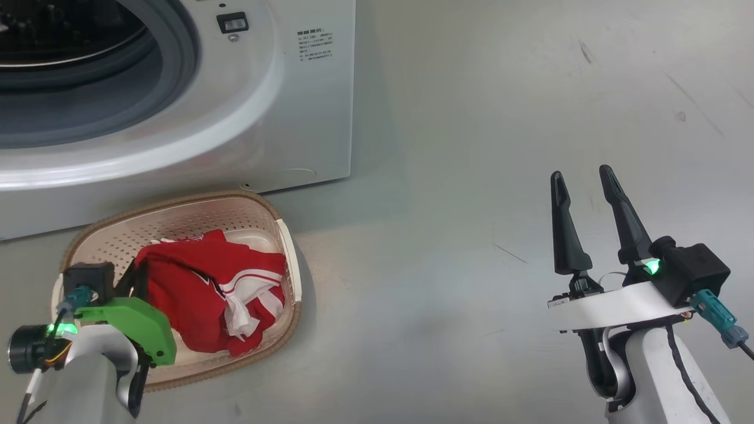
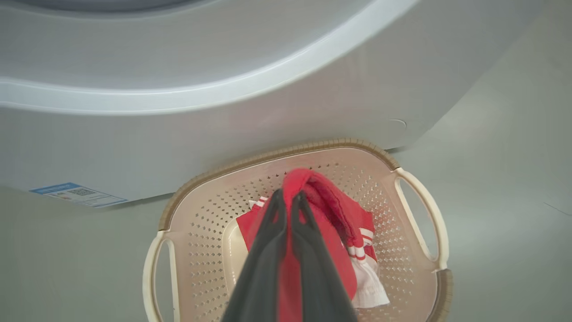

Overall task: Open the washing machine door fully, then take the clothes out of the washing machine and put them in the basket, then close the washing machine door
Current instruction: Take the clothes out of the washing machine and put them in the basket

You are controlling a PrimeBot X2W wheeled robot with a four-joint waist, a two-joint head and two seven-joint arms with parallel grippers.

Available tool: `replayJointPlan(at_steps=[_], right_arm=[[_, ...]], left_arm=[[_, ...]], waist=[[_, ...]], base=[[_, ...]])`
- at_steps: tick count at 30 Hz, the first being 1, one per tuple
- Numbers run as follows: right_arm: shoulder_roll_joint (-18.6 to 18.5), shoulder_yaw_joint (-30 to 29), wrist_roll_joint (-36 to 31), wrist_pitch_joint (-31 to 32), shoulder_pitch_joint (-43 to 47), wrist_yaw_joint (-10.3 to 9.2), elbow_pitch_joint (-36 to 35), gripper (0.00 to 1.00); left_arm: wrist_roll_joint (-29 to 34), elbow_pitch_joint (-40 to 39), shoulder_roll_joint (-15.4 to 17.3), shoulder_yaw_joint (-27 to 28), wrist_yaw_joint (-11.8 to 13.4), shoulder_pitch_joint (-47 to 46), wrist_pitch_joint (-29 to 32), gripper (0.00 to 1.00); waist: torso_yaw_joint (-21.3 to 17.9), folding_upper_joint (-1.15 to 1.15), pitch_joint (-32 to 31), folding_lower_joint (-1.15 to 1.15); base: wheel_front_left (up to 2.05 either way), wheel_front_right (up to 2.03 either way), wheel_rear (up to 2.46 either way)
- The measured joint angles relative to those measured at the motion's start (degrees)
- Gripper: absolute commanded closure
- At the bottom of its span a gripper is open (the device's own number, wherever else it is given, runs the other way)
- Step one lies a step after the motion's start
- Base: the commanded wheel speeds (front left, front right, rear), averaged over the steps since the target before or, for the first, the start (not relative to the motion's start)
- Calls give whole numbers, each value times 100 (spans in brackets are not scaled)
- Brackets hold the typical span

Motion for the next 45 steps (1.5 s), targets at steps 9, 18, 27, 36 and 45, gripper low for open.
replayJointPlan(at_steps=[9,18,27,36,45], right_arm=[[1,-93,-96,0,-162,0,-96,0],[-1,-154,-177,0,-235,0,-141,0],[-1,-156,-237,0,-309,0,-105,0],[-1,-153,-242,0,-344,0,-53,0],[-2,-231,-242,0,-402,0,36,0]], left_arm=[[-282,619,8,300,120,-490,123,100],[-271,1169,9,219,141,-898,216,100],[-79,1807,97,143,369,-923,410,100],[-91,2051,24,159,392,-1165,391,0],[-85,2157,-220,-24,227,-1276,-15,0]], waist=[[-85,0,492,0],[-49,0,856,0],[45,0,891,0],[115,0,830,0],[195,0,643,0]], base=[[0,0,0],[0,0,0],[0,0,0],[0,0,0],[0,0,0]])
